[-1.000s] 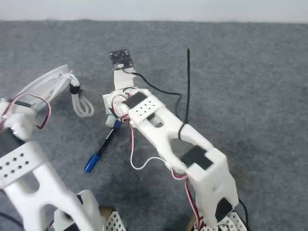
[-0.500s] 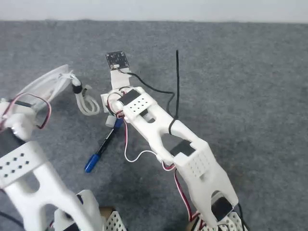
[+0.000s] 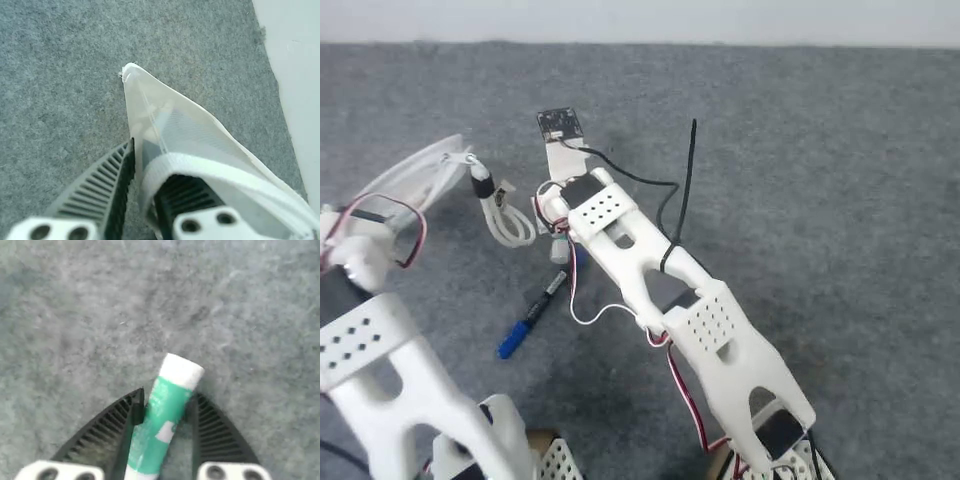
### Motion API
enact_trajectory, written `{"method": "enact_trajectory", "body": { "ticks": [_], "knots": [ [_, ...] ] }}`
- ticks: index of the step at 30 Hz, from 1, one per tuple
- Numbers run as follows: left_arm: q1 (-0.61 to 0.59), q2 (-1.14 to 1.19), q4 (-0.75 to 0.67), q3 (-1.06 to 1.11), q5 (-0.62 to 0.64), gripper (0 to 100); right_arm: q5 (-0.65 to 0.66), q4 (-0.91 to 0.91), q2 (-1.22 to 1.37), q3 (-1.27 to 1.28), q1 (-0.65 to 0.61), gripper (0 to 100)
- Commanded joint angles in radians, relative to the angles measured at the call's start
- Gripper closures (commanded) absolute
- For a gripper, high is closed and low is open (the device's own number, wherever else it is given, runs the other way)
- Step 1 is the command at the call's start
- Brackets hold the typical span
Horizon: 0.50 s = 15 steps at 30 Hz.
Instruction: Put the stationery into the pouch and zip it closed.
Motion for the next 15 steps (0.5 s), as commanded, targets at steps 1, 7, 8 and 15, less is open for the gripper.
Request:
{"method": "enact_trajectory", "body": {
  "ticks": [1,7,8,15],
  "knots": [
    [0.003,-0.052,-0.04,-0.03,0.012,99,0.015,0.051,0.019,-0.132,0.013,99.5],
    [0.003,-0.052,-0.04,-0.03,0.011,99,0.044,0.196,0.042,-0.304,0.013,99.3],
    [0.003,-0.052,-0.04,-0.03,0.011,99,0.044,0.222,0.042,-0.33,0.013,99.3],
    [0.003,-0.052,-0.04,-0.03,0.011,99,0.046,0.437,0.042,-0.565,0.025,99.3]
  ]
}}
